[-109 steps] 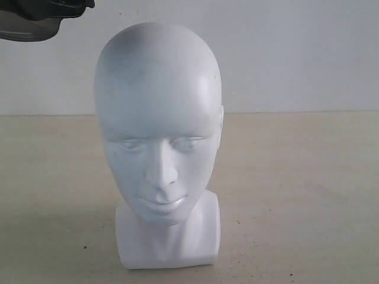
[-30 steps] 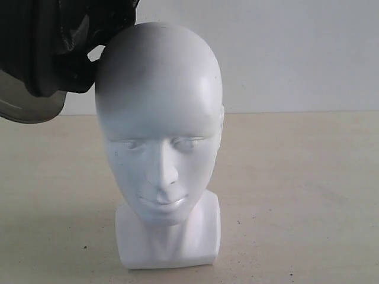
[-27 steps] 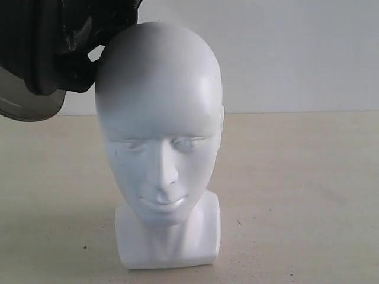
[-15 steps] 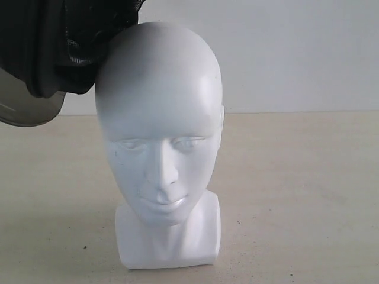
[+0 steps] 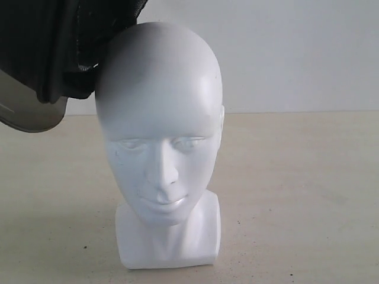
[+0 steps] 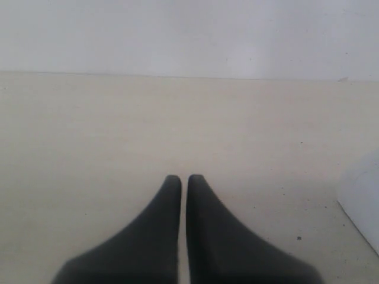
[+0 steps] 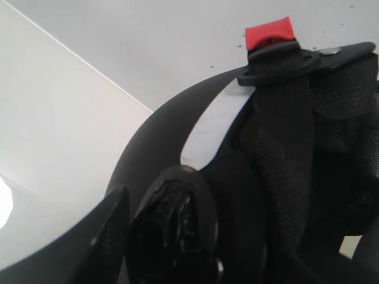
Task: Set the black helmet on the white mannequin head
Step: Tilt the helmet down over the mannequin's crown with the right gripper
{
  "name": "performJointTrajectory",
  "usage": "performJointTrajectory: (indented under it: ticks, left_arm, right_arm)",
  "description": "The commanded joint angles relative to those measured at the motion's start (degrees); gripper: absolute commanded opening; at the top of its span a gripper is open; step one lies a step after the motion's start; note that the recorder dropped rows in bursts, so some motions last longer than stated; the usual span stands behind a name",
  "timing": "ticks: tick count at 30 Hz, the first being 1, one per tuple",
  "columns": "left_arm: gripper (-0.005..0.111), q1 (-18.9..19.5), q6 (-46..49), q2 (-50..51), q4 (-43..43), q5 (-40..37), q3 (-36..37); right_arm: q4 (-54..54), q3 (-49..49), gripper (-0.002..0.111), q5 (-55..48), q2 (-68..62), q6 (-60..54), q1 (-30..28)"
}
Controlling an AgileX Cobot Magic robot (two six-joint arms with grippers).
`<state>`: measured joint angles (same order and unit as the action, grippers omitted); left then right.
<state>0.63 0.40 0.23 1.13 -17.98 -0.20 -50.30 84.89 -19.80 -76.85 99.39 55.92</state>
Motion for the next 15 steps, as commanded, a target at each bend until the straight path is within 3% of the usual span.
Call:
performJointTrajectory:
  ticks: [1, 15]
  left_arm:
    - [0.004, 0.19, 0.10, -0.23, -0.11, 0.18, 0.20]
    - [0.004, 0.19, 0.10, -0.23, -0.11, 0.18, 0.20]
  right_arm:
    - [-5.54, -0.28, 0.000, -11.90, 1.12, -7.03, -1.09]
    - [-5.68, -0.28, 0.000, -17.09, 1.12, -7.94, -1.09]
